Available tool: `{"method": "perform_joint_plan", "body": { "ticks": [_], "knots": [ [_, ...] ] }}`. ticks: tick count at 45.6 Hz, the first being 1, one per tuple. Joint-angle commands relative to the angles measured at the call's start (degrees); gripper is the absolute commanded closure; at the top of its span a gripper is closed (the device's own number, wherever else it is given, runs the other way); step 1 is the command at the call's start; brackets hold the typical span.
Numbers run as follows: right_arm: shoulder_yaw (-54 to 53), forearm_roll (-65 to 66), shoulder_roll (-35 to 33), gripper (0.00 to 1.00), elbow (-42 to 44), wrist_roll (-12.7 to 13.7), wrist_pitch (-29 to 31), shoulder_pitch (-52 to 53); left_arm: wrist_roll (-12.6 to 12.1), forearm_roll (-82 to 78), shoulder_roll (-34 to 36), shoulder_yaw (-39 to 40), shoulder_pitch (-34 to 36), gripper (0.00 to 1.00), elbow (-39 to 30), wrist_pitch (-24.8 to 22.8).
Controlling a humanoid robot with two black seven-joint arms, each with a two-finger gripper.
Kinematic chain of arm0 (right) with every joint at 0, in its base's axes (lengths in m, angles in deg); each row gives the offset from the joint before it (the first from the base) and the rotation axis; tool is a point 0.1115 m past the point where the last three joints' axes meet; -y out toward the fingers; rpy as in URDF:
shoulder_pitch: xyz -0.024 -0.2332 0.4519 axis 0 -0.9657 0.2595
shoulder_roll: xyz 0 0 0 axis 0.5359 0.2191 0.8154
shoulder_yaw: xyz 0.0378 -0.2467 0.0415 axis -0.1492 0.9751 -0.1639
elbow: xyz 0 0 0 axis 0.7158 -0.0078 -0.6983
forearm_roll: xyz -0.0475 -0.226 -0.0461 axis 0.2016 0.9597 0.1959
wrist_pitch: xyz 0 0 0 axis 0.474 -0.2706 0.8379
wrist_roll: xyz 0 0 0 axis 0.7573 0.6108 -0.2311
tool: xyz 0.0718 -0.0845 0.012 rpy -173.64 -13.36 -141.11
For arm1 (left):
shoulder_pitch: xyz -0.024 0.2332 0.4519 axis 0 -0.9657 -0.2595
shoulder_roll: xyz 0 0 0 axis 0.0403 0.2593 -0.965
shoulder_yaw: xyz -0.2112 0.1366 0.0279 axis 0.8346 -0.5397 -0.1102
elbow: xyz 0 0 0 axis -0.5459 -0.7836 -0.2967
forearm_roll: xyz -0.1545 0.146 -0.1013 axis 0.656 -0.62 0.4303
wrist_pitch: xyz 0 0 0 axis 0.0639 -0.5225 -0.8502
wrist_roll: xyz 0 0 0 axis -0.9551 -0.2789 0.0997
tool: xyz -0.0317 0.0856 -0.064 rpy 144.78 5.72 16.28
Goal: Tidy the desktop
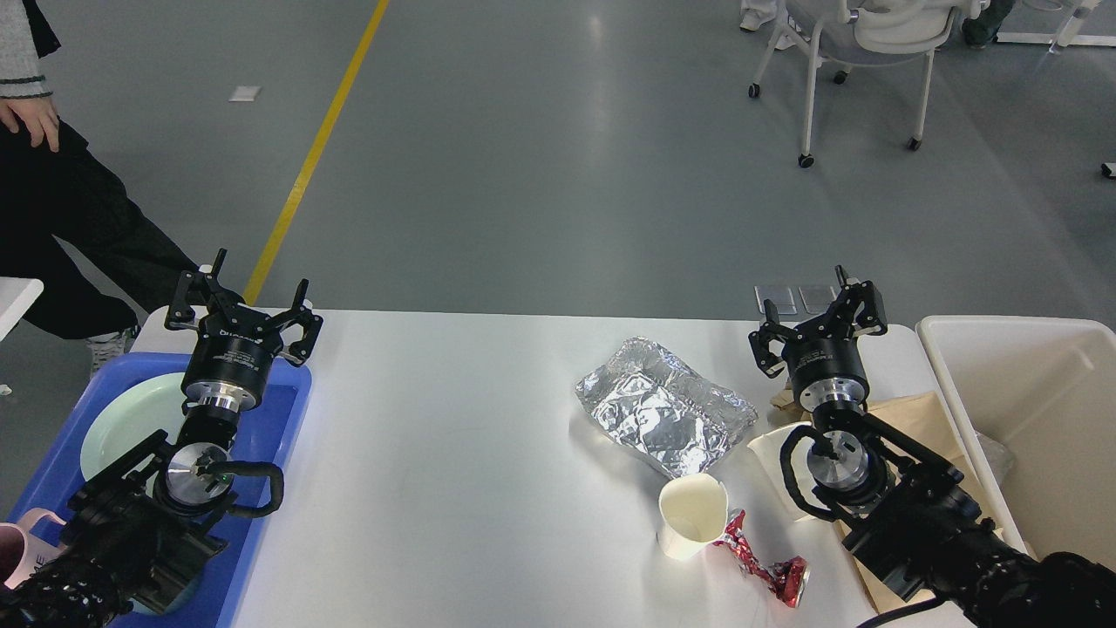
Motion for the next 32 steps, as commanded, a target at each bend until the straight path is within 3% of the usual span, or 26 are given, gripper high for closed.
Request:
{"method": "perform_joint_plan", "body": {
  "ticks": [1,32],
  "knots": [
    [0.08,-0.03,0.0,0.0,0.0,0.0,0.0,0.0,0.02,0.08,0.0,0.0,0.0,0.03,0.07,0.0],
    [0.0,-0.03,0.0,0.0,0.53,0.0,-0.36,0.26,0.02,0.08,0.0,0.0,0.0,0.03,0.07,0.09]
  ]
}}
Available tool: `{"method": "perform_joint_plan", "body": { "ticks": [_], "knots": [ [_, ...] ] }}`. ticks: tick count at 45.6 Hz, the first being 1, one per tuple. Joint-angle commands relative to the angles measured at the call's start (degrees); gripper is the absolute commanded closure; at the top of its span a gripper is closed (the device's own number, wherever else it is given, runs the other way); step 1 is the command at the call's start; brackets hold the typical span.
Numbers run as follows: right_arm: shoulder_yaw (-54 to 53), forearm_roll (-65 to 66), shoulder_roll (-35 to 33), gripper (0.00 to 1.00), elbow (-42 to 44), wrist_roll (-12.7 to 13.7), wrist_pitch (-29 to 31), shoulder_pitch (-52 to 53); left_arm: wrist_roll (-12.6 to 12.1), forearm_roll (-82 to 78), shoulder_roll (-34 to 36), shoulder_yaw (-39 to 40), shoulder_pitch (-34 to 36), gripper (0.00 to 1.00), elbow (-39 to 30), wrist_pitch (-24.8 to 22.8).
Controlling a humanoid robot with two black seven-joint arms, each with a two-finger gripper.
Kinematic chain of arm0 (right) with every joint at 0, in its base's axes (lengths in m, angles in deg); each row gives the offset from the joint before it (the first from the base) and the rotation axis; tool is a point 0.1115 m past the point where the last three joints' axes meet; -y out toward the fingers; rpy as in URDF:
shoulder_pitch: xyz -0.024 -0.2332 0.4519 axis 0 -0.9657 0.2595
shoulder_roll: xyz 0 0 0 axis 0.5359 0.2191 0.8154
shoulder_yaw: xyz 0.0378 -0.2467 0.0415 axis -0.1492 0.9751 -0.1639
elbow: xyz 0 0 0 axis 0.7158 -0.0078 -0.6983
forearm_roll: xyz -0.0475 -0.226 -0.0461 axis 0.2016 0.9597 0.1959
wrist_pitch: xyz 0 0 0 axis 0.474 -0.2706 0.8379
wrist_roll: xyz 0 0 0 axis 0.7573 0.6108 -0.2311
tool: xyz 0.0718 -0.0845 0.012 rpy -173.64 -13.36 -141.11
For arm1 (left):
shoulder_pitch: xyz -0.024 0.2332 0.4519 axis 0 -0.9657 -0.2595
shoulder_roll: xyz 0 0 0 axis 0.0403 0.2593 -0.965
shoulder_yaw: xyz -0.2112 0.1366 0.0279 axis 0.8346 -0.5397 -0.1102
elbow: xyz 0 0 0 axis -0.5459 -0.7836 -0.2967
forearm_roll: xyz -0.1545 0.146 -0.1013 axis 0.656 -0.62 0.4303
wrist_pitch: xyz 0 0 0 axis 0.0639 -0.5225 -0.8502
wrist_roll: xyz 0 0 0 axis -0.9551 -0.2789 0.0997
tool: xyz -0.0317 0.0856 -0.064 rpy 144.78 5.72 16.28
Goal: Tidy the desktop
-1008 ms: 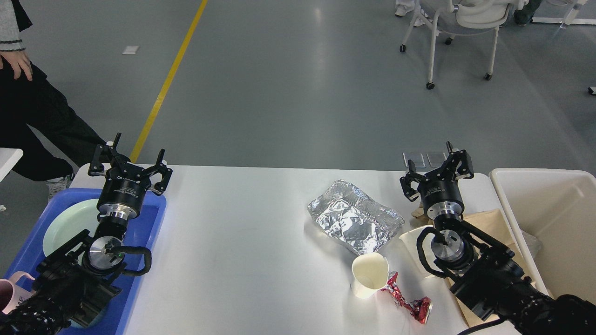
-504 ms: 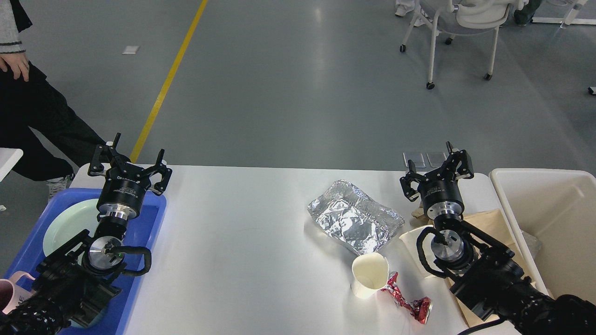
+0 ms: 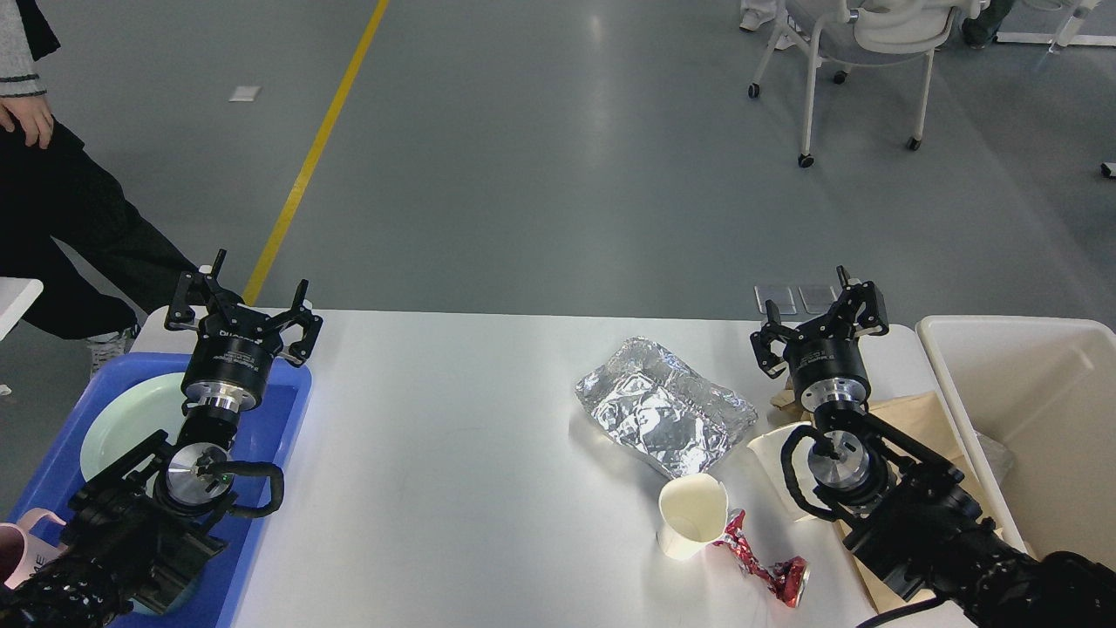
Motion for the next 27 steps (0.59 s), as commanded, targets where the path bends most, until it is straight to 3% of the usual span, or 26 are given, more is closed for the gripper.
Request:
{"method": "perform_joint_plan", "body": {
  "ticks": [1,20,27],
  "knots": [
    [0.0,-0.06,0.0,0.0,0.26,0.0,-0.26,0.18,-0.02,0.01,0.05,0.0,0.09,0.03,0.0,0.0],
    [2.46,-0.68,2.72,0.0,5.53,0.26,-1.05,4.75,-0.02,0.01,0.05,0.0,0.09,0.03,0.0,0.0],
    [2.46,-2.52,3.43,0.0,5.01,0.26,-3.95,5.1,-0.02,0.01,-0.04,0.0,0.0,0.03,0.0,0.0]
  ]
}}
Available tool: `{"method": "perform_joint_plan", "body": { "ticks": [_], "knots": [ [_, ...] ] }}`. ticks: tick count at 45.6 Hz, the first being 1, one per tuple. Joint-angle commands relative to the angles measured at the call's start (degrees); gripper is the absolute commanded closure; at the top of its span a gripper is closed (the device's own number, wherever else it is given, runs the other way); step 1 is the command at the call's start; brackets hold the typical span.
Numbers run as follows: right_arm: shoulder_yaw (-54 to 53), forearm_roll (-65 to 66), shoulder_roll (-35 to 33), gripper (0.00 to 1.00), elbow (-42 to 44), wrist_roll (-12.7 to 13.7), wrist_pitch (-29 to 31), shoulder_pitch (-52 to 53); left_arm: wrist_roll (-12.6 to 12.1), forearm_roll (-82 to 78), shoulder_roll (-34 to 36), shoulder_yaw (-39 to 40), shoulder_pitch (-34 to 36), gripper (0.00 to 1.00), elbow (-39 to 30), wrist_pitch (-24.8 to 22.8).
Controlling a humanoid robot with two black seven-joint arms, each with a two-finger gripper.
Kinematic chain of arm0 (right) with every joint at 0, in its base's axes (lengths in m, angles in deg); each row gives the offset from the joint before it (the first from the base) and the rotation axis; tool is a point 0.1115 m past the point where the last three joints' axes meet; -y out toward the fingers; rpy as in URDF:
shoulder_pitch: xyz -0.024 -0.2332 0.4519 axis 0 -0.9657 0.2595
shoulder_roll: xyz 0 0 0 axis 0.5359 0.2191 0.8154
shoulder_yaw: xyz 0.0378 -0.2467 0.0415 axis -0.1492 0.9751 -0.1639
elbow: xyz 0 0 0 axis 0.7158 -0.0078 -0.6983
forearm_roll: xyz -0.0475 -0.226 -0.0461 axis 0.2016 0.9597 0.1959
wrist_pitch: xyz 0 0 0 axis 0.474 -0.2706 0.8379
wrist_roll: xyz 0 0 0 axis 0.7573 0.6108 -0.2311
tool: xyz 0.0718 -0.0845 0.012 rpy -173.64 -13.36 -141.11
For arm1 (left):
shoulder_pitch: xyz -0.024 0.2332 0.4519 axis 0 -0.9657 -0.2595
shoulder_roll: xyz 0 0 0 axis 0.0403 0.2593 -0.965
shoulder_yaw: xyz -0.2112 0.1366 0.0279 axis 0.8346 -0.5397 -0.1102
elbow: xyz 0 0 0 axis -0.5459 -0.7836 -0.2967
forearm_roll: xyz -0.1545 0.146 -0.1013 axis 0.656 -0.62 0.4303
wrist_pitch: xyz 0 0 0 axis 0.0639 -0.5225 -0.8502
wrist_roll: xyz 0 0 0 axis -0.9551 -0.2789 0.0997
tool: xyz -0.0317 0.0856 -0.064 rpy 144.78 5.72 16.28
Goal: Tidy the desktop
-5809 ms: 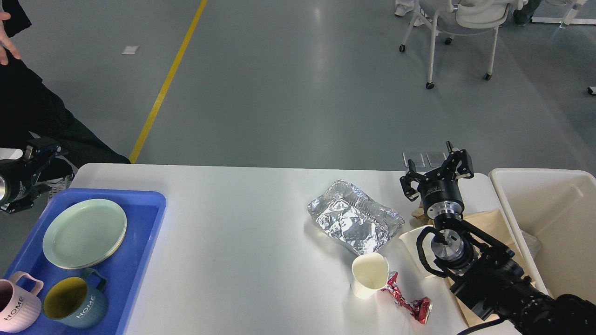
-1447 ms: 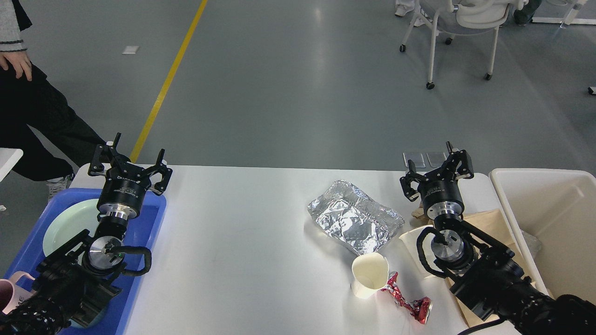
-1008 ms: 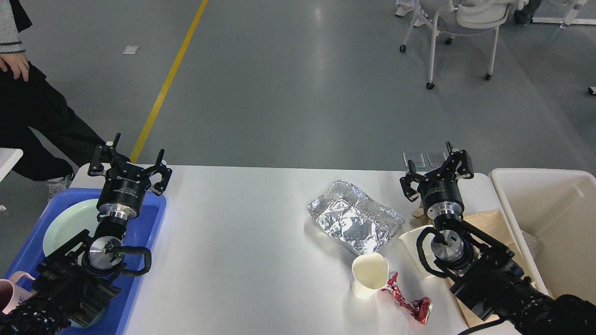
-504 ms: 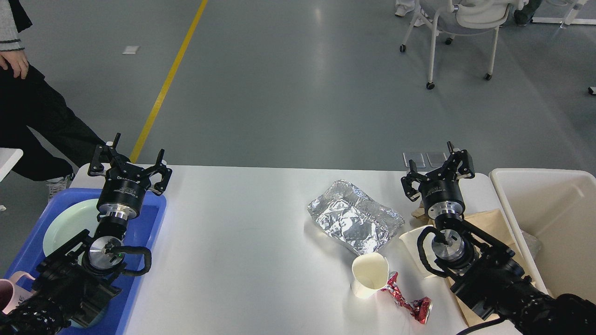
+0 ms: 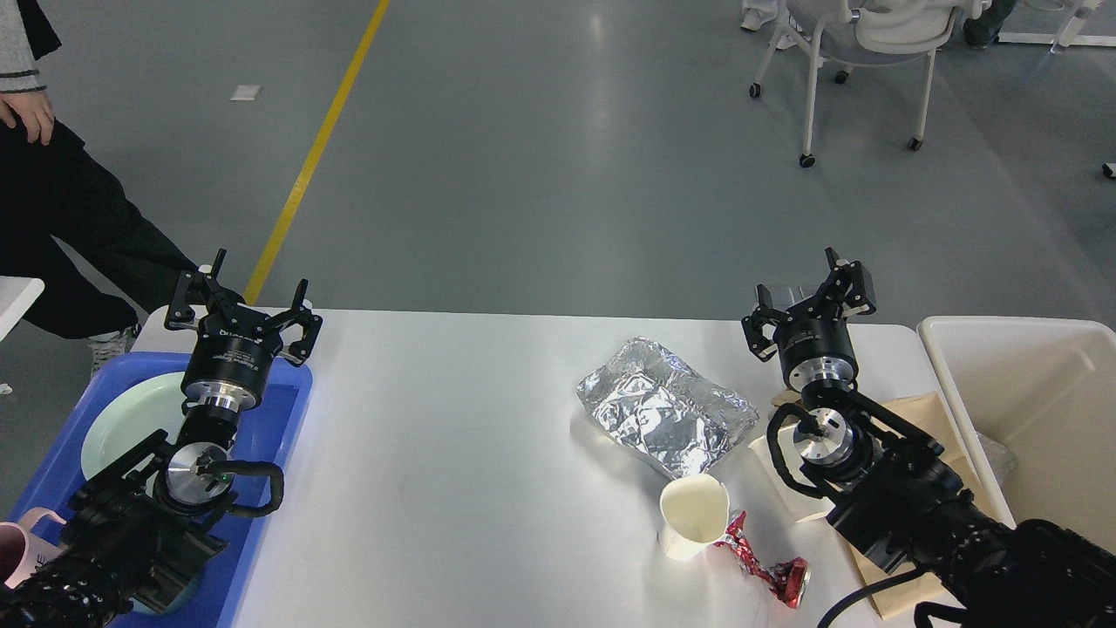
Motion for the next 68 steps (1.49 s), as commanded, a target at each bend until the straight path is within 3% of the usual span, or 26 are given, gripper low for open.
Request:
{"method": "perform_joint_plan", "body": {
  "ticks": [1,15,24,33,44,68],
  "knots": [
    [0.04,-1.94,0.74,0.0,-0.42,0.0,-2.75,0.31,0.02,0.01,0.02,0.0,0.03,0.03,0.0,0.0],
    [0.83,-9.5,1.09,0.0,-1.03,0.44,-8.11,2.07,0.02,0.01,0.02,0.0,0.03,0.03,0.0,0.0],
    [1.97,-12.32,3.12,0.0,-1.3,0.35,-16.28,3.3,0.02,0.01,0.02,0.0,0.03,0.03,0.0,0.0],
    [4.17,-12.32,3.91,0.0,-1.21,0.26,-20.86,4.44,0.02,0.01,0.02,0.0,0.03,0.03,0.0,0.0],
    [4.26,-12.14,4.43,0.0,-1.21,0.0,-23.14,4.8,0.02,0.01,-0.06,0.0,0.03,0.03,0.0,0.0],
    [4.69,-11.09,3.73,0.0,-2.61,-0.35,-22.35,3.83,0.02,0.01,0.02,0.0,0.03,0.03,0.0,0.0]
  ]
}}
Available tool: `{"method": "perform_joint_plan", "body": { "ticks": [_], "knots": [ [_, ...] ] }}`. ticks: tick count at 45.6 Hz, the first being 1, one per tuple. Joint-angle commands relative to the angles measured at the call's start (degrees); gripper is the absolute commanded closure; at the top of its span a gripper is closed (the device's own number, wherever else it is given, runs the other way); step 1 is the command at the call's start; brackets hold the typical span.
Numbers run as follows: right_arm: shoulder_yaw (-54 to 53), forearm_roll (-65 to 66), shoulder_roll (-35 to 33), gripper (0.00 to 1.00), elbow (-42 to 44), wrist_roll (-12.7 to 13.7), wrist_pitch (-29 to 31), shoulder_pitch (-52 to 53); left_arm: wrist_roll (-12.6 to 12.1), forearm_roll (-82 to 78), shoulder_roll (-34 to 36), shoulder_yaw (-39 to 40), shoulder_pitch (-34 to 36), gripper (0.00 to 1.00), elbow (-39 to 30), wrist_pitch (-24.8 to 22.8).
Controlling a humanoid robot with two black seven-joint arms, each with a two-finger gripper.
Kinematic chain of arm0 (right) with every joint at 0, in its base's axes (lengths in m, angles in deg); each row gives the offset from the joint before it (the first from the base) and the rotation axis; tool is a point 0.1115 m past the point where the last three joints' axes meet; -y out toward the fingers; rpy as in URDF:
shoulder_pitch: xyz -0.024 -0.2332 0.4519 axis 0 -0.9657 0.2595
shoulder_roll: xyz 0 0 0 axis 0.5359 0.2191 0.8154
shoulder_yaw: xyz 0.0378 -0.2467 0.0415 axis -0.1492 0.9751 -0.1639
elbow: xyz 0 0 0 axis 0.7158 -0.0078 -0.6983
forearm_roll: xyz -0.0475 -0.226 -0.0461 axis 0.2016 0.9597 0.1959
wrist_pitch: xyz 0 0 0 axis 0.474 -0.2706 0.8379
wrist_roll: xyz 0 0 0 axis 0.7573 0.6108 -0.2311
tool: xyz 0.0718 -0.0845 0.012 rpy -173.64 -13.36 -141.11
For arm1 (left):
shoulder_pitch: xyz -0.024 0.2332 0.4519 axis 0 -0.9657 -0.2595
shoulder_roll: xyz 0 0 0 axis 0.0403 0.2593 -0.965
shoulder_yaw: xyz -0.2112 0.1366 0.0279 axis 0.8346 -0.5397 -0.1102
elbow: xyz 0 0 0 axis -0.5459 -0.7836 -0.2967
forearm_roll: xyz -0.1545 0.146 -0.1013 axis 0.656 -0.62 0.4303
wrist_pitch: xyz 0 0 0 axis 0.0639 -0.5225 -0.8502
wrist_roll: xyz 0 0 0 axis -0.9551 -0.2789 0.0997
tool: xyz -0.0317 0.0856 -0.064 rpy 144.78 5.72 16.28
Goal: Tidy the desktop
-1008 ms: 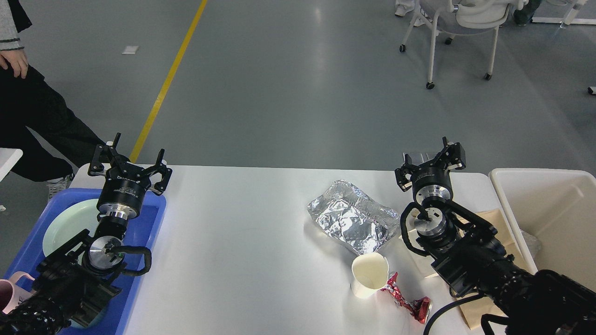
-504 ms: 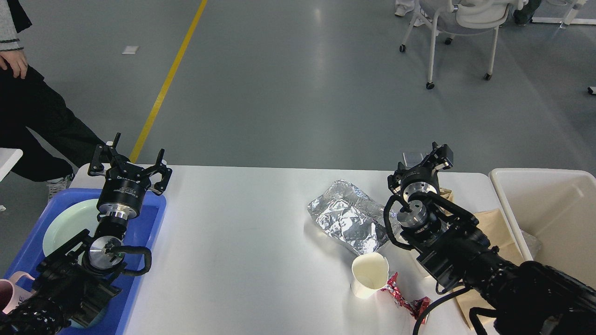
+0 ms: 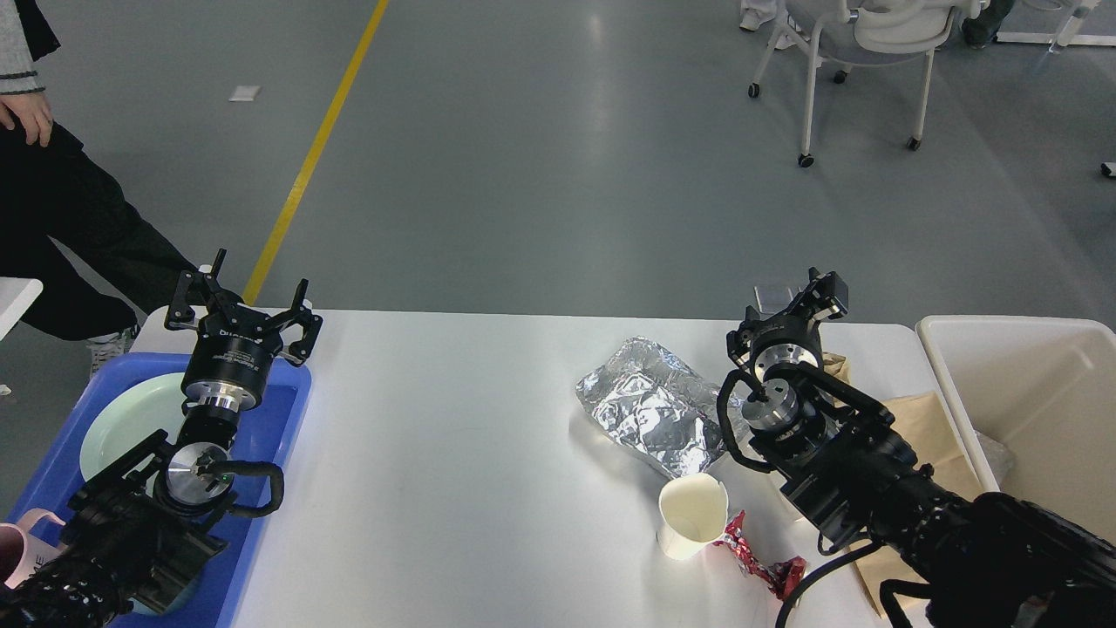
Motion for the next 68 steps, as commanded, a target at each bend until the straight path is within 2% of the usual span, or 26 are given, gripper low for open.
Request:
{"method": "perform_joint_plan", "body": {
  "ticks": [1,6,19,28,35,39,45,59,68],
  "knots": [
    [0.17,0.12,-0.3,0.0,-0.31,0.01,0.18,-0.6,-0.01,-0.08,-0.05,0.0,0.04,0.03,0.0,0.0],
    [0.17,0.12,-0.31,0.0,-0.3,-0.08,0.1,-0.69,-0.01,-0.08,0.04,0.0,0.04,0.03,0.0,0.0],
    [-0.01,0.04,2.15,0.0,0.49,0.19,-7.11,1.07,-0.01,0.0,0.04,0.0,-0.05,0.03,0.0,0.0],
    [0.08,0.04,5.49,0.0,0.23,0.36,-7.9,2.91,-0.01,0.01,0.04,0.0,-0.05,0.03,0.0,0.0],
    [1.22,0.12,5.94,0.0,0.93,0.36,-7.82,9.41,-0.01,-0.08,-0.05,0.0,0.04,0.03,0.0,0.0],
    [8.24,0.12,3.83,0.0,2.33,0.36,-7.73,14.42,-0.01,0.01,-0.05,0.0,0.04,0.03,0.0,-0.09],
    [17.91,0.12,2.25,0.0,3.3,0.36,-7.73,16.54,-0.01,0.0,-0.05,0.0,0.04,0.03,0.0,0.0],
    [42.08,0.12,-10.67,0.0,2.07,0.45,-6.94,21.98,-0.01,-0.08,-0.05,0.0,0.04,0.03,0.0,0.0],
    [54.74,-0.31,-19.28,0.0,-4.95,0.45,-6.67,25.5,-0.01,-0.08,-0.05,0.0,0.04,0.03,0.0,0.0]
  ]
}}
